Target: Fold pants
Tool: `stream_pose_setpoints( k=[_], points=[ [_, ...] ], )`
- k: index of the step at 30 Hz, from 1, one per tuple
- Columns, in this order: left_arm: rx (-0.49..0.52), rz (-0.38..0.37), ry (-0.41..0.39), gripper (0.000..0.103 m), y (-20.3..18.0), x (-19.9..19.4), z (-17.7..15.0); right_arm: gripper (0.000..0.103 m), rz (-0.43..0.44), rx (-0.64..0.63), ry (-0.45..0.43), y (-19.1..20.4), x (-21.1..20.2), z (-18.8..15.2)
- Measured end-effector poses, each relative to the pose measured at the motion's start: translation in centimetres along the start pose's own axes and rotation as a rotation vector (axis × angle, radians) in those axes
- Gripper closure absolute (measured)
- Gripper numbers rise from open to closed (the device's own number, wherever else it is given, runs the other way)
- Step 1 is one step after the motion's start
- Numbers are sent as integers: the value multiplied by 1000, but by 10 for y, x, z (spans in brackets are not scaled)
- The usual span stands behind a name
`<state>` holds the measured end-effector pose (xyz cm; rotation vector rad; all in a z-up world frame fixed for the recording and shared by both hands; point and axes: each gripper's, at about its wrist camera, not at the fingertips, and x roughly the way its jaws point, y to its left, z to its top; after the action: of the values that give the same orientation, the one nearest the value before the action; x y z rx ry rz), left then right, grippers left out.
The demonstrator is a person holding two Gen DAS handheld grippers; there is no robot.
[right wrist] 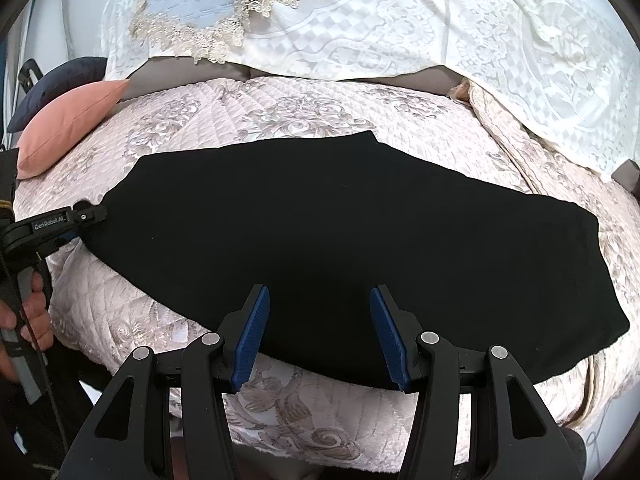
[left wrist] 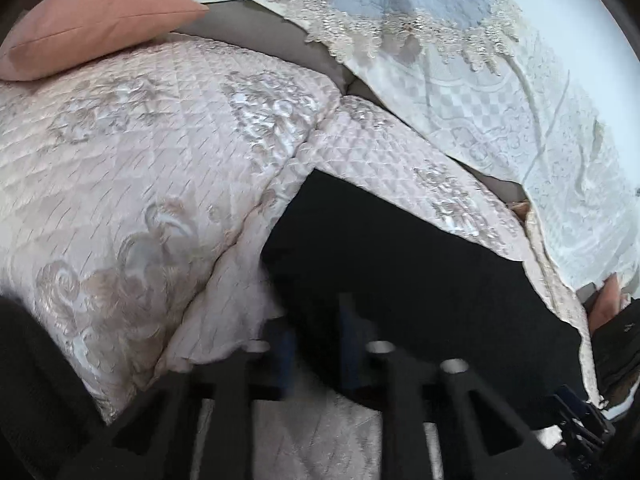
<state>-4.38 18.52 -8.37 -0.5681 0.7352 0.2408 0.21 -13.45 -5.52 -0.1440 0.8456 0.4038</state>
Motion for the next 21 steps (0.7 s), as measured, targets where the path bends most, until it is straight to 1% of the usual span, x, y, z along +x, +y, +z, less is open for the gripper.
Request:
stream_pose_setpoints(
  k=[1,5,7,11,17,21],
  points=[
    [10,-4,-3,95,-1,-2,2,50,1,4,2,-1,1,0],
    [79,-48,-35,96,-20,-16,12,50,4,18,5,-4,3,0],
    [118,-85,-53,96,-35,-23,17,50,5,30,1,-7,3,0],
    [184,-186,-65,96,-70,-30,26,50,4,54,-11,-15,1,-1],
    [320,-320,-34,96,-137,-21,20,50,-15,109,-29,-37,-6,-5],
    [404,-404,22,96,-181,-8,0,50,-43,156,-40,-57,-13,-10]
  ],
)
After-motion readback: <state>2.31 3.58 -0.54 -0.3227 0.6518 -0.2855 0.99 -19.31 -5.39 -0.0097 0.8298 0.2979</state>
